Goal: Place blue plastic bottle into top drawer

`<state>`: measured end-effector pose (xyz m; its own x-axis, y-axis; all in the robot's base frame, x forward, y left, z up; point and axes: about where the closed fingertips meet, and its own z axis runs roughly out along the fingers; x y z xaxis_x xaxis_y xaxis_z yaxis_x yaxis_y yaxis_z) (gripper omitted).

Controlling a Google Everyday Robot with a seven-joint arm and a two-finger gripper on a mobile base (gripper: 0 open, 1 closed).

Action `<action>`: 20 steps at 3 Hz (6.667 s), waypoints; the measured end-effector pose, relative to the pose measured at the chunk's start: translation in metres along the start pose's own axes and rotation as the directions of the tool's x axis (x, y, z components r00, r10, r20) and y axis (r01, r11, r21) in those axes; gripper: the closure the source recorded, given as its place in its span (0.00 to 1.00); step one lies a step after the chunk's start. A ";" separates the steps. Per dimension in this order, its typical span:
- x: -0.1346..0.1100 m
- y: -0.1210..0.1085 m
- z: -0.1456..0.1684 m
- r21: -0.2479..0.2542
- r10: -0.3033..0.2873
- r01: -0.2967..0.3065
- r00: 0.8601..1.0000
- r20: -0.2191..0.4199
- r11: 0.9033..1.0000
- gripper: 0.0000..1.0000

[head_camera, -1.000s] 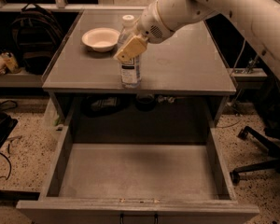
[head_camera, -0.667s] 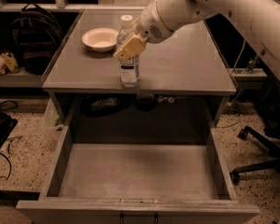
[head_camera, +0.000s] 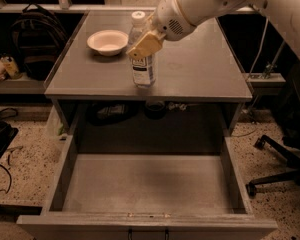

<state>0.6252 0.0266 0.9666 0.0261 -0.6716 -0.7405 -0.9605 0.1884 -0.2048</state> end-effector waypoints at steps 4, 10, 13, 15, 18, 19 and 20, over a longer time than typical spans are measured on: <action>-0.009 0.086 -0.066 -0.124 0.038 -0.041 0.999 -0.028 0.991 1.00; 0.179 0.213 0.038 -0.168 0.140 -0.136 0.990 0.011 0.976 1.00; 0.218 0.208 0.074 -0.175 0.133 -0.120 0.989 0.060 0.977 1.00; 0.225 0.206 0.082 -0.186 0.127 -0.112 0.989 0.071 0.976 0.81; 0.225 0.206 0.082 -0.186 0.127 -0.112 0.989 0.071 0.976 0.11; 0.225 0.206 0.082 -0.186 0.127 -0.112 0.989 0.071 0.976 0.00; 0.225 0.206 0.082 -0.186 0.127 -0.112 0.989 0.071 0.976 0.00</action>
Offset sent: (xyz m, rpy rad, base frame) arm -0.1470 -0.0516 0.0783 -0.0407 0.1270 0.0380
